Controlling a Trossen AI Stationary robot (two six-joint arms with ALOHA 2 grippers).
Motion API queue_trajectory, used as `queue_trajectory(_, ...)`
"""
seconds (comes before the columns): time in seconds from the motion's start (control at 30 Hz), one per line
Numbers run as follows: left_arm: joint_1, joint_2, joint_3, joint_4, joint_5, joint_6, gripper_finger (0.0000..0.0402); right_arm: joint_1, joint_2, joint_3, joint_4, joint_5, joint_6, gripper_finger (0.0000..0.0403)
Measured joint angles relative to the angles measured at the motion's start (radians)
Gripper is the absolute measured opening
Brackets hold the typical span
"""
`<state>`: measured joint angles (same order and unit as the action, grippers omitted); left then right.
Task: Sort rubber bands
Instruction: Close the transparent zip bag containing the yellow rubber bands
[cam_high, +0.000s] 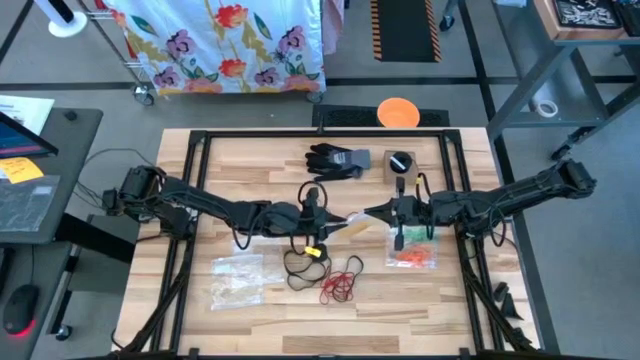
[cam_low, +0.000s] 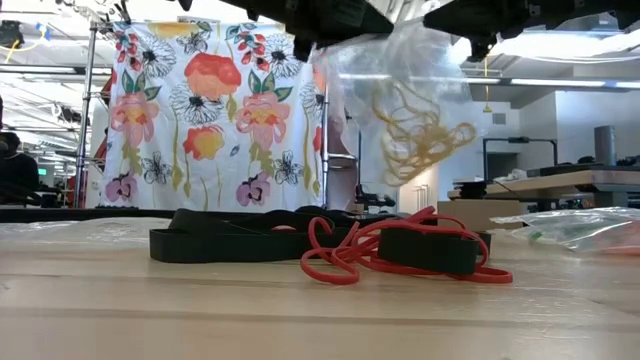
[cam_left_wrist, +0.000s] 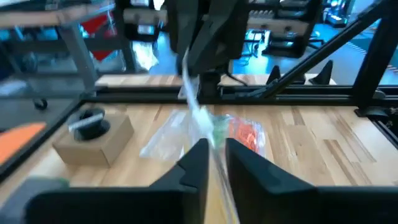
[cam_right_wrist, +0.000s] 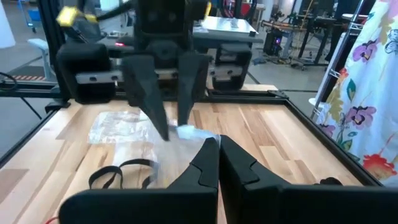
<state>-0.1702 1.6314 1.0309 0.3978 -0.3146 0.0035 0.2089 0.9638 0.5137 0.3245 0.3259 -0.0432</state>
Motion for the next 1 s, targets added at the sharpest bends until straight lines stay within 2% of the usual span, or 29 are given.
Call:
queue_trajectory(0.2, 0.004, 0.000, 0.000, 0.018, -0.009, 0.025, 0.0133, 0.000, 0.001, 0.000, -0.005, -0.001, 0.001, 0.0000)
queue_trajectory(0.4, 0.012, 0.000, 0.001, 0.094, -0.079, 0.030, 0.0199, -0.001, 0.003, 0.000, -0.010, -0.007, 0.010, 0.0000)
queue_trajectory(0.73, 0.027, 0.015, 0.002, 0.115, -0.088, 0.038, 0.0211, -0.002, 0.004, 0.000, 0.008, -0.009, 0.010, 0.0000)
queue_trajectory(1.0, 0.046, 0.058, 0.024, 0.148, -0.037, 0.035, 0.0211, -0.002, 0.004, 0.000, 0.016, -0.009, 0.009, 0.0000)
